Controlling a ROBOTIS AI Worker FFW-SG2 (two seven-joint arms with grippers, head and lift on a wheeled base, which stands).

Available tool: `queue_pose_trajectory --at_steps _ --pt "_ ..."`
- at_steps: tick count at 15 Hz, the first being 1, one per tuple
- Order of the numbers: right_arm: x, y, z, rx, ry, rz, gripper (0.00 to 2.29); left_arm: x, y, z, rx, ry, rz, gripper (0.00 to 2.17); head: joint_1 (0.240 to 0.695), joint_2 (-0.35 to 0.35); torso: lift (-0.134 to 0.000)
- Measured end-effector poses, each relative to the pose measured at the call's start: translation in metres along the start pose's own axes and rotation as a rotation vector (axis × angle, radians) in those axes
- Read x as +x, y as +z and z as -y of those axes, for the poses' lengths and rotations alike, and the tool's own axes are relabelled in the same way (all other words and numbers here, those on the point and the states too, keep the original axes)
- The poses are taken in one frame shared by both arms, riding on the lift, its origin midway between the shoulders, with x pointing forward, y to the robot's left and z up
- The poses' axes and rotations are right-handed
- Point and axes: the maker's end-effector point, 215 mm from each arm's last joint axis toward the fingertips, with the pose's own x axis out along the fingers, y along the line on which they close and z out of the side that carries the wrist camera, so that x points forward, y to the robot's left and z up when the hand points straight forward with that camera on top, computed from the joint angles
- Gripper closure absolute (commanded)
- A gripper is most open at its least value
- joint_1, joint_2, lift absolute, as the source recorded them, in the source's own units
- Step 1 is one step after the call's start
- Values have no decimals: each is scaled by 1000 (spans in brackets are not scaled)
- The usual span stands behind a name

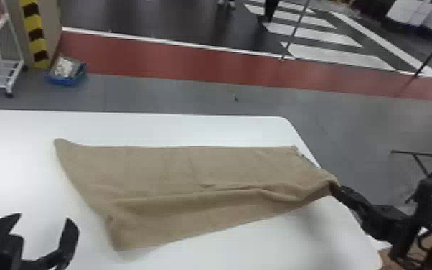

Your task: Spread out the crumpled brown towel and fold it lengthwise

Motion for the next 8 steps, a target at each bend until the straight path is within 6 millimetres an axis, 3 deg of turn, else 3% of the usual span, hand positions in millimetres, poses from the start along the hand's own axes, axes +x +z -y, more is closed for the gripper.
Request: queue_pose_trajectory --at_steps 4,8 --pt "-6 -3 -1 -6 -1 -6 1450 -13 -9 51 -48 -122 -26 329 695 -350 -125" --pt "-9 -5 -6 -10 6 -7 1450 10 -24 80 -24 -159 -49 421 695 -350 -125"
